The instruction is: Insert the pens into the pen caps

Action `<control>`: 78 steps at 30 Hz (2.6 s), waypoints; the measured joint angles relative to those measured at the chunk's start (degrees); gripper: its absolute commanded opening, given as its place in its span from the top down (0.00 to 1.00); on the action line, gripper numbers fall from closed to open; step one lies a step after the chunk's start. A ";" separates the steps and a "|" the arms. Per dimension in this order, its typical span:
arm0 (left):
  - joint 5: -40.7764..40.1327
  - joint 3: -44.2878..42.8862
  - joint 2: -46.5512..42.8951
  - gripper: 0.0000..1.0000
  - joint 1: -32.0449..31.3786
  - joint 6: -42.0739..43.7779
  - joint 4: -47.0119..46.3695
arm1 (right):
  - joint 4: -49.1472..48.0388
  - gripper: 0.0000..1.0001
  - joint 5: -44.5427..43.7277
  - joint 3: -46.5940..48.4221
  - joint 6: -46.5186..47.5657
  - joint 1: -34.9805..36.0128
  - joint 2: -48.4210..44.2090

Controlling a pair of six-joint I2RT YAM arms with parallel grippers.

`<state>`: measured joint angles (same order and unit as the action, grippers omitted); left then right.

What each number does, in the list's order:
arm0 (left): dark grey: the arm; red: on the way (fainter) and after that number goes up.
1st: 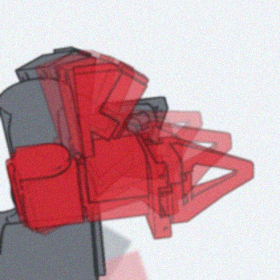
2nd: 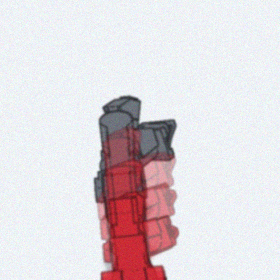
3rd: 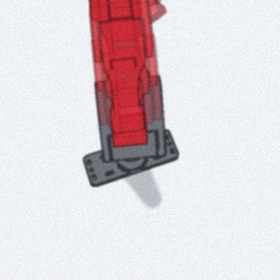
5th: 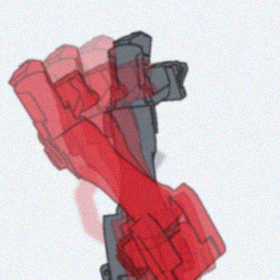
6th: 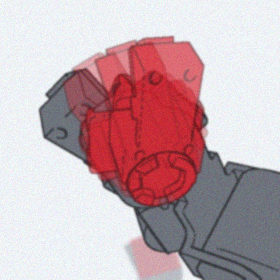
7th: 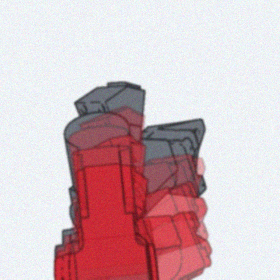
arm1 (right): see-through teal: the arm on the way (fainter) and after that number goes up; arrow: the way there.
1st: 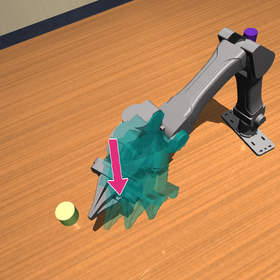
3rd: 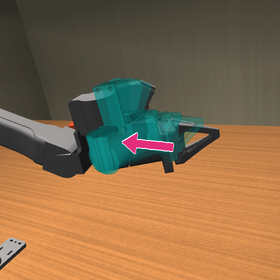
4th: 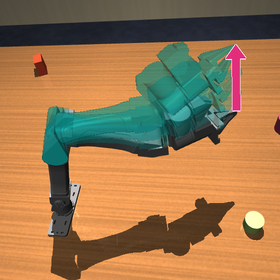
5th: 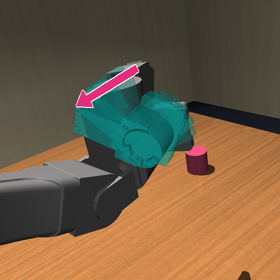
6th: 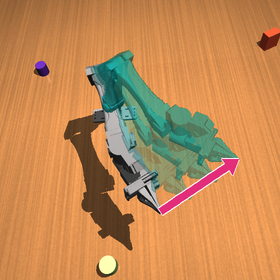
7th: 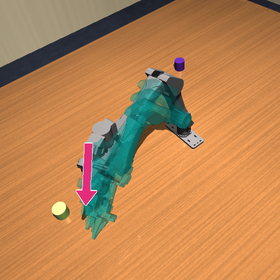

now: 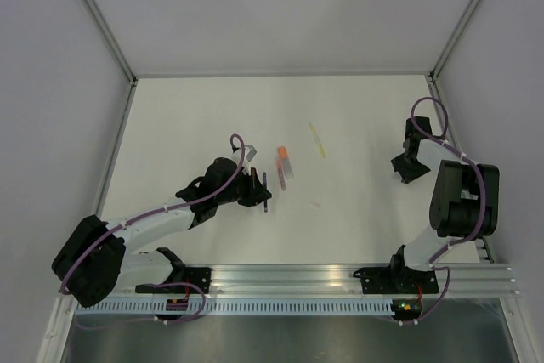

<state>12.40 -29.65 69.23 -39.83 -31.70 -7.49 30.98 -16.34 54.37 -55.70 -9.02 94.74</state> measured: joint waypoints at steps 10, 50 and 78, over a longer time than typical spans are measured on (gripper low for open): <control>-0.02 -0.02 0.04 0.98 0.00 0.00 0.00 | -0.15 0.78 -0.13 0.76 2.16 -0.72 1.46; -0.28 -0.11 0.85 0.98 0.00 0.02 0.04 | -5.22 0.65 9.38 0.87 35.21 21.66 1.92; -0.11 -0.42 0.83 0.98 0.00 0.33 0.09 | -0.17 1.00 2.75 6.95 34.56 25.66 6.62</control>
<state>12.29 -30.06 70.06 -39.83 -31.38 -7.40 30.81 -13.58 61.32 -21.15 16.64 101.36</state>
